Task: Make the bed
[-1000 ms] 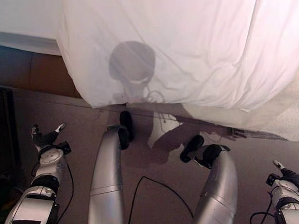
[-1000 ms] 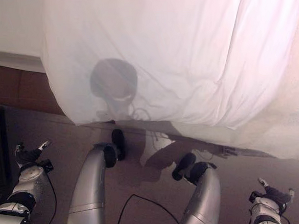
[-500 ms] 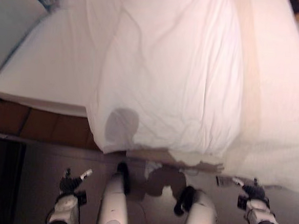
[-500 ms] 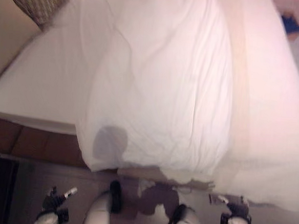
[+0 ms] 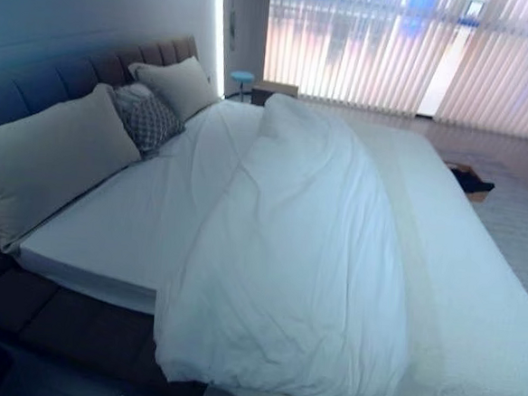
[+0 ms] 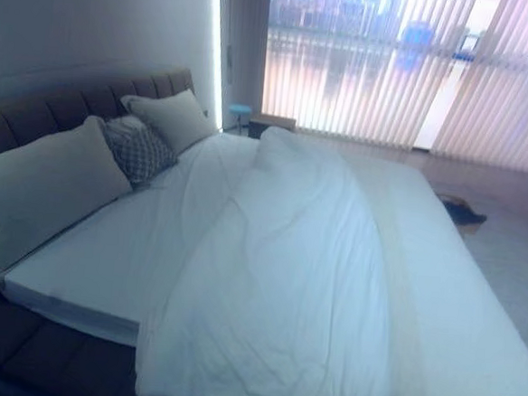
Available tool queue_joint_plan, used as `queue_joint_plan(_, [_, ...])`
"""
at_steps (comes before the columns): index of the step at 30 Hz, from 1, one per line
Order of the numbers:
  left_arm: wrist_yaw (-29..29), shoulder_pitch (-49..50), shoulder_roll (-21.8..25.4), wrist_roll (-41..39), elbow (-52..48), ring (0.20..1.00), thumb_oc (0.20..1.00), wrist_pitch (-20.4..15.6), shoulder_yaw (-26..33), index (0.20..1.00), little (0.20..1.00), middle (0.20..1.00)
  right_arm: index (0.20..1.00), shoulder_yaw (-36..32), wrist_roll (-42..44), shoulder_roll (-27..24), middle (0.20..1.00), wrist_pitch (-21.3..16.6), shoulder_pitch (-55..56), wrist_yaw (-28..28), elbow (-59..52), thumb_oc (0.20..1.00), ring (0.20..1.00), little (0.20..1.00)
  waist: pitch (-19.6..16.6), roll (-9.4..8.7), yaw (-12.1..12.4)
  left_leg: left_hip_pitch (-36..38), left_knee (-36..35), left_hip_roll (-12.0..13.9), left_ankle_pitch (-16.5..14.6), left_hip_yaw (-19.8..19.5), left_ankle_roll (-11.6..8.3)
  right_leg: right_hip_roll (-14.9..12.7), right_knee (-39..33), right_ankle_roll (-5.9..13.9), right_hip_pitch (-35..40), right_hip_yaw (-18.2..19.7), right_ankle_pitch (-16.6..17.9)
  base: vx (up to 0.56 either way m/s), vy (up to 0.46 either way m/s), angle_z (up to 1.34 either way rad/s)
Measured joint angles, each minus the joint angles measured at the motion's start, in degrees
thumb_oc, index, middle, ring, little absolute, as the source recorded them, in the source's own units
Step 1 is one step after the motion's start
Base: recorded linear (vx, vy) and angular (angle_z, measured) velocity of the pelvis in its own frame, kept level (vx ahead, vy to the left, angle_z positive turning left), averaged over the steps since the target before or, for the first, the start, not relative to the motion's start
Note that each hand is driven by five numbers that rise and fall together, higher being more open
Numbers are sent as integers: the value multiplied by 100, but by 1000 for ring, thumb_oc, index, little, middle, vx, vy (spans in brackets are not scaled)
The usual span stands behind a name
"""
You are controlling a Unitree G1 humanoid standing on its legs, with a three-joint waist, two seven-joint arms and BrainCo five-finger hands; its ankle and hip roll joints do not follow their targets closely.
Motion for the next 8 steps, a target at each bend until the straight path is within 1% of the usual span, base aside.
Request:
queue_joint_plan(1, [-37,9,6,45,91,1000,1000,-2,-1,1000,1000,1000,1000,4,-26,-10,1000,16,1,10,21,1000,1000,1000,-41,10,5,34,-8,-8,20,3,23,-6,1,1,-3,-16,3,3,20,4])
queue_joint_plan(3, [-84,83,10,225,112,1000,1000,3,2,1000,1000,1000,1000,24,-123,-10,1000,22,21,71,29,1000,1000,1000,-63,26,3,103,-34,-37,46,13,8,-32,3,24,39,-10,16,0,0,0])
queue_joint_plan(8, [-180,172,6,245,109,1000,1000,3,-112,1000,1000,1000,1000,21,-224,-8,1000,65,27,121,25,1000,1000,1000,-179,62,5,112,-46,-50,61,14,21,-44,8,35,44,5,24,0,1,1])
